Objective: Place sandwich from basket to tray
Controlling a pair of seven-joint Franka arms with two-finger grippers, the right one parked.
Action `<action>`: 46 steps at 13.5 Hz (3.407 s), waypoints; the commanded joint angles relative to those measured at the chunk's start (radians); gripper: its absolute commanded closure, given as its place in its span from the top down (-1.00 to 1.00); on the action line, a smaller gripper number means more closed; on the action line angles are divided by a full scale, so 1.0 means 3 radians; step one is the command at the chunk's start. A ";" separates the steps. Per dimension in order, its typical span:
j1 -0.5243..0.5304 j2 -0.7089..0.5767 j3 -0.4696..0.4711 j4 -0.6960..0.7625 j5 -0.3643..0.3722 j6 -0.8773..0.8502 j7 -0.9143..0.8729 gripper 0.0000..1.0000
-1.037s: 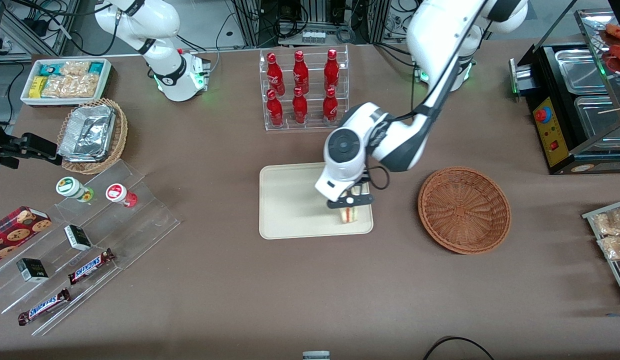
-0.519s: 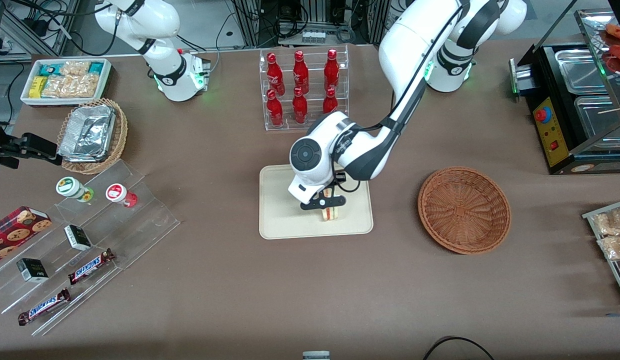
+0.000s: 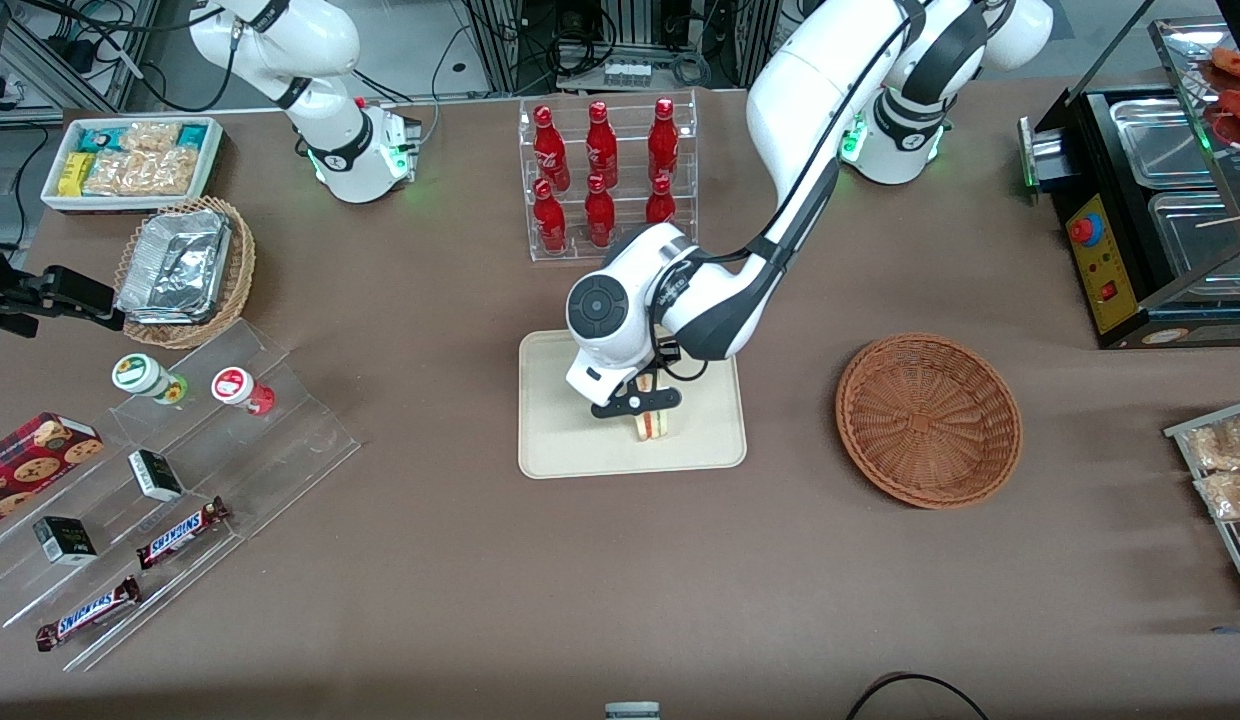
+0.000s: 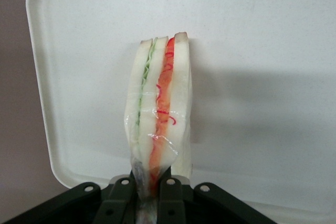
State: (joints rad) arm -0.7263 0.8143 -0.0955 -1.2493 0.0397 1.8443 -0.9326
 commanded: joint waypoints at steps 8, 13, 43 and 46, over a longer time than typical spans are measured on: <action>-0.0049 0.0159 0.0052 0.0145 -0.0015 0.0055 -0.0072 -0.66; -0.0049 0.0164 0.0058 0.0145 -0.0015 0.0055 -0.0118 1.00; 0.1781 -0.1584 0.0073 -0.0581 -0.0086 -0.1208 0.3103 1.00; 0.1976 -0.1814 0.0073 -0.0800 -0.0076 -0.1183 0.3180 1.00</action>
State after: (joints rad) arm -0.1610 0.3494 -0.0644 -1.4048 0.0257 1.4764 0.0050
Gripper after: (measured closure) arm 0.000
